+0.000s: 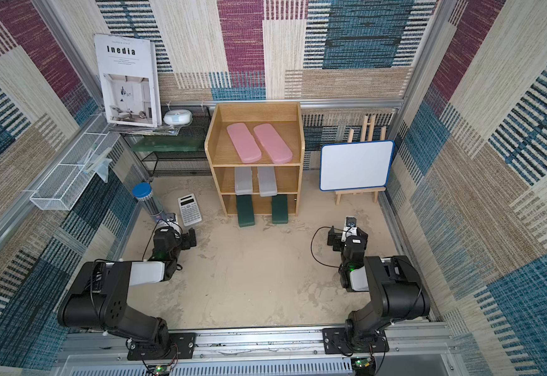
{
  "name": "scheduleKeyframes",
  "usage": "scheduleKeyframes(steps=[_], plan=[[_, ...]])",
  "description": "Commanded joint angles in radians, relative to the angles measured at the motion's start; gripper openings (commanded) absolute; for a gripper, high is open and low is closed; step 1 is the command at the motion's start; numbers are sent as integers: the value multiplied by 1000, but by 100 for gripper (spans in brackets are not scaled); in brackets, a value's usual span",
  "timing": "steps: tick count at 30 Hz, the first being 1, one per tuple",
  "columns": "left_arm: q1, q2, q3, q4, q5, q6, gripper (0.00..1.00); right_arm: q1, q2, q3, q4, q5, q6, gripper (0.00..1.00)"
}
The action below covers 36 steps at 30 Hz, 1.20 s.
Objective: Place the pencil cases on the shelf according to color
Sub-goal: Reset both arms
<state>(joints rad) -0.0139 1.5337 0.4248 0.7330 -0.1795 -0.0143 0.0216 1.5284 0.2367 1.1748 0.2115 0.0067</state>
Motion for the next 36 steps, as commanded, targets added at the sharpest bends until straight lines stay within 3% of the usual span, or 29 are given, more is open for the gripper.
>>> scheduleKeyframes(steps=[1, 36], plan=[[2, -8, 9, 30, 45, 8, 100, -5, -1, 7, 71, 0, 15, 99], [5, -4, 8, 39, 48, 10, 100, -7, -10, 9, 52, -4, 13, 99]])
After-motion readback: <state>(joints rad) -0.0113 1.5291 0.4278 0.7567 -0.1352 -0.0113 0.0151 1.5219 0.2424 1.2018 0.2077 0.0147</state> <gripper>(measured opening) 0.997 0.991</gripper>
